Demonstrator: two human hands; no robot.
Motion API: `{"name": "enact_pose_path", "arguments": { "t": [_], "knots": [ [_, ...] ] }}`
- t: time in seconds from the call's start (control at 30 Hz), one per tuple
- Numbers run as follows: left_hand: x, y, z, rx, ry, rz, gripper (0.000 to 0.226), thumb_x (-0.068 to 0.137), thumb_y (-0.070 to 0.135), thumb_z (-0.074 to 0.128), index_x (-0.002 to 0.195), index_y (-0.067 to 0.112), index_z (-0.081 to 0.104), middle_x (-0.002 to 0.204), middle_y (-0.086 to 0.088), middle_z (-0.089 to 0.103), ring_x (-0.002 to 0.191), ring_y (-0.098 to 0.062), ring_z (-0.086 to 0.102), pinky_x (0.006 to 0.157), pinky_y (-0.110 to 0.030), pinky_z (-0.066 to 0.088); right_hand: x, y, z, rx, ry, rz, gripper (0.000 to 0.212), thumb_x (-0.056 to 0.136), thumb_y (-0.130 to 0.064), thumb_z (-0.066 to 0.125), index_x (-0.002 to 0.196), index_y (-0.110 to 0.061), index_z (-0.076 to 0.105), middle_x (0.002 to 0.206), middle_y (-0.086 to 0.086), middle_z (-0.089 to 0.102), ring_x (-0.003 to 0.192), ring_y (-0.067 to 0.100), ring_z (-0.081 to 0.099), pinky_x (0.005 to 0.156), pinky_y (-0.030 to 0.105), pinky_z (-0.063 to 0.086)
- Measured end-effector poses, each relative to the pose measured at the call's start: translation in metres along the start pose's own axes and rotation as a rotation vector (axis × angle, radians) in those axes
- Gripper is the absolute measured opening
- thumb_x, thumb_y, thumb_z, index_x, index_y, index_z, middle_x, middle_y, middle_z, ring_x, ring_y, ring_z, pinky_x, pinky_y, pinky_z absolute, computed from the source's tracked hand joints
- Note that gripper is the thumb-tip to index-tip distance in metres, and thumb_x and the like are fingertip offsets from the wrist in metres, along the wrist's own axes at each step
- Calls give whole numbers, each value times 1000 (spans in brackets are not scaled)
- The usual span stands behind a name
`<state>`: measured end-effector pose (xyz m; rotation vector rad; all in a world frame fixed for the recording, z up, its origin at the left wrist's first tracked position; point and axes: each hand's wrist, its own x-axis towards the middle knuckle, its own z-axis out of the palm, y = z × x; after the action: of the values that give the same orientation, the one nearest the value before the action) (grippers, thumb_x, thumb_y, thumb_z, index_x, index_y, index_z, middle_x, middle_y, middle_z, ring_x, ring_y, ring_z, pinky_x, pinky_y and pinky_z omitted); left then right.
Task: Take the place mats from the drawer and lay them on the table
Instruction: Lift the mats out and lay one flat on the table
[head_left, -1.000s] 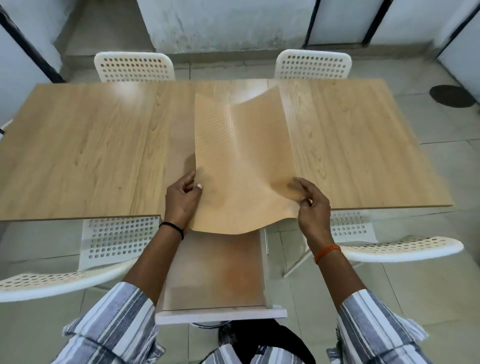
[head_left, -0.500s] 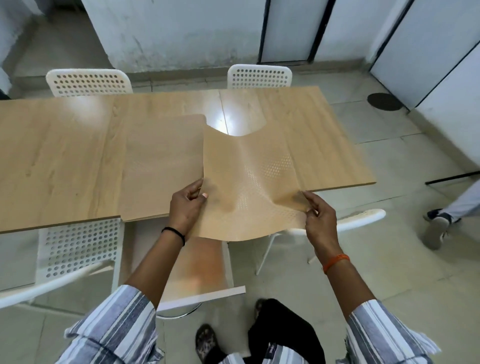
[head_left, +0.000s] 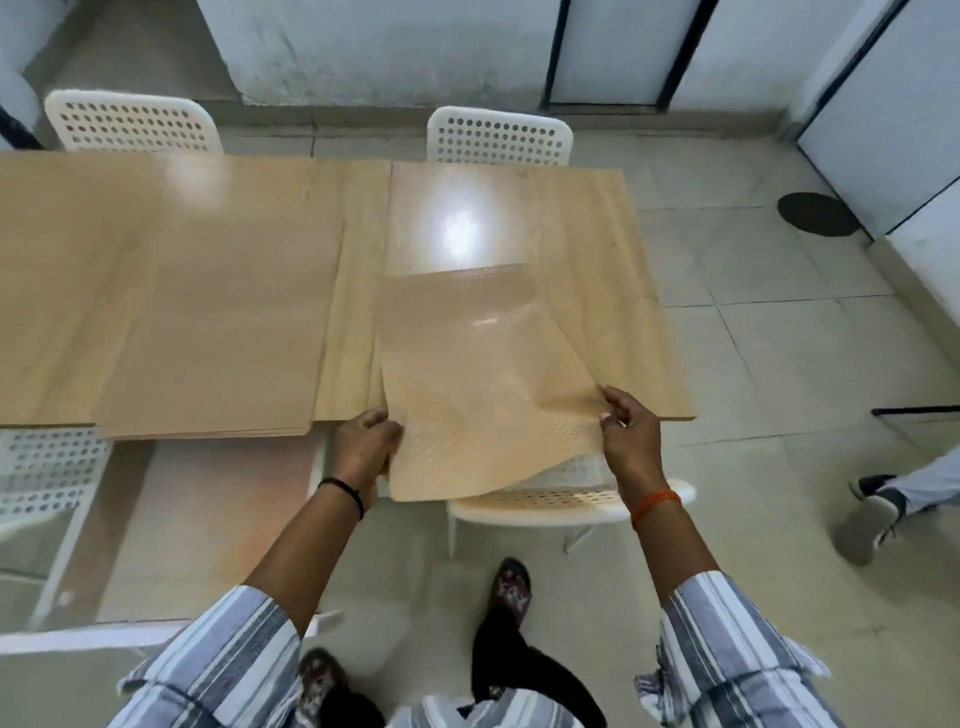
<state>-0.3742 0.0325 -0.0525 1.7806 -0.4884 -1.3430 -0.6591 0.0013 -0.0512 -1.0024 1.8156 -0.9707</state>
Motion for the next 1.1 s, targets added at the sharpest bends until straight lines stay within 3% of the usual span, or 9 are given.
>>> {"name": "enact_pose_path", "arguments": {
  "t": [0.1,0.23,0.37,0.47,0.57,0.67,0.77,0.93,1.1],
  "knots": [
    [-4,-12,32,-12,-10,-127,18,92,2,53,102,5,67,89,-10,68,73,-22,63,67,-33,52,38,14,-24,0,-19,58,37,94,-3,53,129,-17,58,130,7,60,119,20,57,104,38,48],
    [-13,-13,65,-88,-67,-281,10,94,3,50,95,7,60,91,-10,65,74,-21,63,52,-26,56,71,20,-38,259,57,260,56,90,-10,62,141,-14,41,132,12,53,114,26,57,99,49,51],
    [-22,-18,103,-211,-100,-444,11,97,3,44,92,8,52,81,-8,56,69,-18,53,50,-27,57,68,28,-36,413,55,350,50,88,-5,63,133,-12,41,126,12,58,109,28,61,91,50,55],
    [-30,-19,137,-306,-124,-509,14,98,1,41,89,6,50,84,-12,60,75,-21,61,58,-31,59,47,38,-33,390,-52,397,58,89,-1,59,138,-16,32,122,9,58,104,28,61,75,42,59],
    [-33,-20,172,-316,-187,-513,11,99,1,39,101,3,50,89,-15,63,79,-24,64,76,-36,56,35,50,-33,328,-107,403,69,87,2,56,144,-22,25,125,5,57,111,26,58,88,48,56],
    [-37,-17,194,-155,-315,-502,16,99,7,43,107,-1,53,87,-14,71,82,-27,71,66,-34,60,50,58,-41,192,-71,338,68,84,1,55,143,-26,32,127,5,60,110,25,60,92,46,54],
    [-38,-14,192,195,-401,-388,25,97,16,50,110,-2,61,89,-13,76,80,-27,73,68,-34,60,80,54,-54,72,-67,275,73,83,0,55,146,-29,34,136,2,57,119,24,57,103,48,49],
    [-9,-15,173,662,-208,115,21,92,23,58,102,10,70,93,-3,74,86,-20,71,82,-38,57,128,38,-66,-153,-54,179,69,83,8,48,148,-16,38,140,10,52,126,29,52,100,26,40],
    [34,1,169,1063,-113,513,41,91,24,58,131,16,56,139,-4,53,128,-22,47,104,-37,41,139,23,-47,-471,-23,129,86,85,-9,58,155,-18,11,158,10,15,142,35,23,114,48,27]
  ]
}}
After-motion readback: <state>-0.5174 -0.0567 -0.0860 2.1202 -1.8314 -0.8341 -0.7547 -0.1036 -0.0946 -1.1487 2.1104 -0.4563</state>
